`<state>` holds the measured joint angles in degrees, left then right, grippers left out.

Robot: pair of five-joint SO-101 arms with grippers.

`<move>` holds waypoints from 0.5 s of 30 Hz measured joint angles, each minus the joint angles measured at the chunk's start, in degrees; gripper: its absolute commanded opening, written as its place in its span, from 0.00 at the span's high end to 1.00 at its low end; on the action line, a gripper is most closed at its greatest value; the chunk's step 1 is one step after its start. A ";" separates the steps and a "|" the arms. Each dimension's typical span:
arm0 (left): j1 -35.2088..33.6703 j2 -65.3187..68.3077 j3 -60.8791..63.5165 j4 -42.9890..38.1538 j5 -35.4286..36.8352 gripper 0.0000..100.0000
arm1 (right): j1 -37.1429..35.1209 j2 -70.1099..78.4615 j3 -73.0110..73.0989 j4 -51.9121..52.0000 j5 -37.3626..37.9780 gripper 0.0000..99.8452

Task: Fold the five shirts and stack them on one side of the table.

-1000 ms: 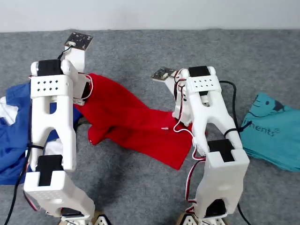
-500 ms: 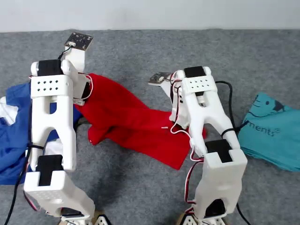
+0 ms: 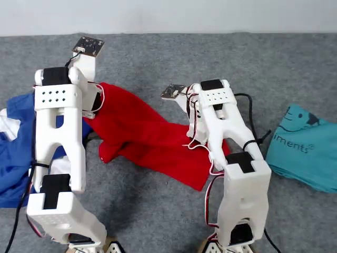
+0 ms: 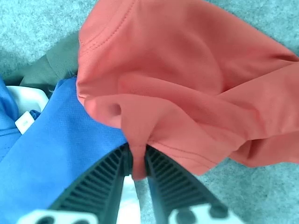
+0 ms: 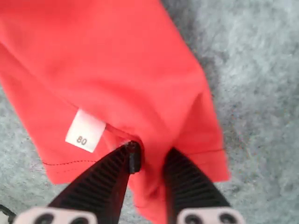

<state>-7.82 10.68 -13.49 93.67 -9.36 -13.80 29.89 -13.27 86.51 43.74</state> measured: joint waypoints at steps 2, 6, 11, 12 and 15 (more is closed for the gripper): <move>0.00 0.00 0.00 0.00 0.00 0.99 | 0.62 -0.53 -2.81 1.14 0.35 0.99; 0.00 0.00 0.00 0.00 0.00 0.99 | 2.46 -2.90 -10.64 6.95 2.29 0.99; 0.00 0.09 -5.01 2.11 0.00 0.99 | 4.48 -7.21 -22.33 13.71 3.25 0.99; 0.00 0.09 -6.86 3.08 0.00 0.99 | 4.92 -8.09 -24.26 13.89 3.25 0.99; 0.00 0.09 -14.07 5.10 0.00 0.99 | 6.51 -11.43 -29.10 13.98 3.34 0.99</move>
<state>-7.82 10.77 -27.56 98.77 -9.36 -7.30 18.46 -42.37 100.48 47.08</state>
